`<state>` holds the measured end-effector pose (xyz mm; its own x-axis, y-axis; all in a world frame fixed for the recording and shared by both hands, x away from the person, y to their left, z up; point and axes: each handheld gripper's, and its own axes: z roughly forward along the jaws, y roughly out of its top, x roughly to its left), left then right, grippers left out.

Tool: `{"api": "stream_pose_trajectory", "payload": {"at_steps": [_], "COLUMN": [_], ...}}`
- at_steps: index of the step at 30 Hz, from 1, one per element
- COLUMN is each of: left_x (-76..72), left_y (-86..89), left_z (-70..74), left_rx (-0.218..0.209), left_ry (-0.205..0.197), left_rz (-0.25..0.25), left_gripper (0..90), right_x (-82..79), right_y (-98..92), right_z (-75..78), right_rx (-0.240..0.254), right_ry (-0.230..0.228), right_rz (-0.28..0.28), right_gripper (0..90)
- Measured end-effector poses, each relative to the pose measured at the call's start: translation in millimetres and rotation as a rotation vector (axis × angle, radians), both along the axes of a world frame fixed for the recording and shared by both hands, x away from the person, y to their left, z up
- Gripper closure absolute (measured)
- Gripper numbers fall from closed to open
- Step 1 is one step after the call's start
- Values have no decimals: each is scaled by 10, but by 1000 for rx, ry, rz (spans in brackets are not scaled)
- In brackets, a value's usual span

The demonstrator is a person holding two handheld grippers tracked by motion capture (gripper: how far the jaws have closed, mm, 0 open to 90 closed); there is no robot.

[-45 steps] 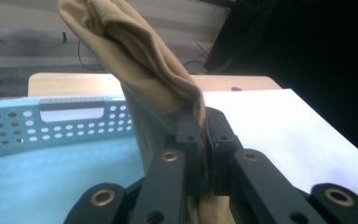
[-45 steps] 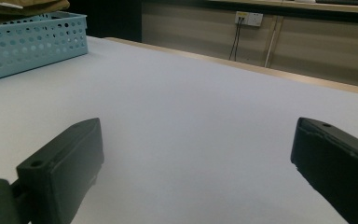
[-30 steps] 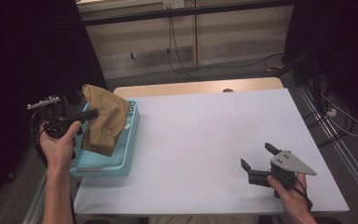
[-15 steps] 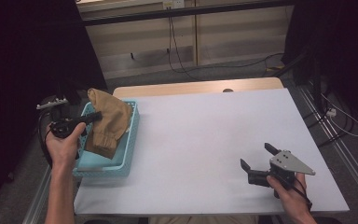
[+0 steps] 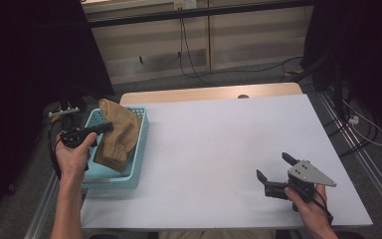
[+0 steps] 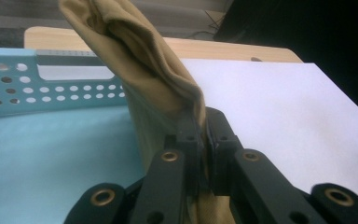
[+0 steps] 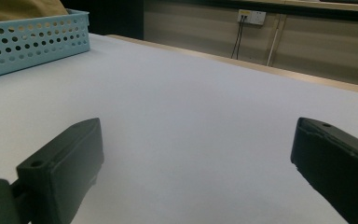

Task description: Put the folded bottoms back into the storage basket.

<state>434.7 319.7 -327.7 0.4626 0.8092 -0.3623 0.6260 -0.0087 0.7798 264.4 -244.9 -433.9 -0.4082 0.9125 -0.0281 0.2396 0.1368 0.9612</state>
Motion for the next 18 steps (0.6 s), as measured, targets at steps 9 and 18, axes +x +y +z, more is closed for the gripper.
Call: {"api": "stream_pose_trajectory", "payload": {"at_steps": [9,18], "left_x": [68,108], "left_y": [-19,81], "left_z": [-123,-211], "left_rx": [0,-4], "left_ry": [36,63], "left_rz": [-9,20], "left_gripper": [862,861], "right_x": [-3,-7], "right_y": [2,1], "right_z": [2,5], "right_rx": [-1,3], "right_ry": [1,-1], "right_rz": [1,3], "right_gripper": [21,21]}}
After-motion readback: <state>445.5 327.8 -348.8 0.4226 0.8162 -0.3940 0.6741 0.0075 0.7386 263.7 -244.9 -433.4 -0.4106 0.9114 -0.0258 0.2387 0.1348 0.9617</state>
